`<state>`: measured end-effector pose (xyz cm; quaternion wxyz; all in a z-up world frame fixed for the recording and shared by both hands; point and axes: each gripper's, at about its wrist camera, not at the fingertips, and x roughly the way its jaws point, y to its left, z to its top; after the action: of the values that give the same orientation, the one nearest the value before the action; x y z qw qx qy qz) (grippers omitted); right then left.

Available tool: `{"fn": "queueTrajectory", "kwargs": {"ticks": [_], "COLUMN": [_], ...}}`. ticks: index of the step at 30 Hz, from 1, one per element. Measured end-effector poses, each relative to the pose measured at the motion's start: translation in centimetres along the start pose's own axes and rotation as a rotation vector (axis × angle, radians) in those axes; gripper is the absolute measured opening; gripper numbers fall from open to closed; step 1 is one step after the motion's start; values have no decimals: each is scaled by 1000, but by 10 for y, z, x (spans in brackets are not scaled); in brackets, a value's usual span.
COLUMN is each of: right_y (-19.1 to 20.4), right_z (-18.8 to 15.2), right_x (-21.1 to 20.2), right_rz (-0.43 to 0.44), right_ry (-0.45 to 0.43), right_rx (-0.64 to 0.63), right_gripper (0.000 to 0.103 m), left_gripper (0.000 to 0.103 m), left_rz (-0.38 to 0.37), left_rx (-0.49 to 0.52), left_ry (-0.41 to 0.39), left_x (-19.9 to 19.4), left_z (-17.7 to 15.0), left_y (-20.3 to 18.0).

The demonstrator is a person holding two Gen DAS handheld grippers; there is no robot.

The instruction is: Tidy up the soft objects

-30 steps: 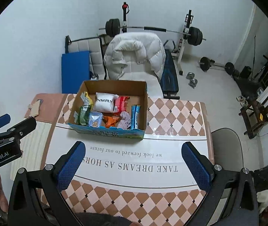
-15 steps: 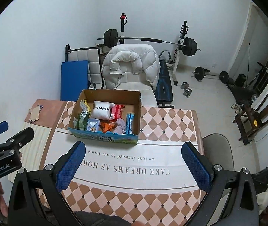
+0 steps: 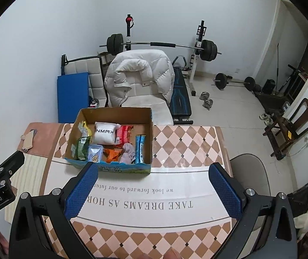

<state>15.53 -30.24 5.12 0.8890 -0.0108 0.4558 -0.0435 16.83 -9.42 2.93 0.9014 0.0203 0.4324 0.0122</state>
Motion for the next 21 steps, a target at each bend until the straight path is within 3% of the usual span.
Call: {"fn": "queueTrajectory", "kwargs": {"ticks": [21], "right_y": [3], "right_z": [11], "right_x": [12], "right_rz": [-11], "right_ry": [-2], "right_rx": [-20], "right_gripper": [103], "left_gripper": [103], "left_rz": [-6], "left_rx": [9], "left_ry": [22], "left_x": [11], "left_z": [7], "left_y": [-5]}}
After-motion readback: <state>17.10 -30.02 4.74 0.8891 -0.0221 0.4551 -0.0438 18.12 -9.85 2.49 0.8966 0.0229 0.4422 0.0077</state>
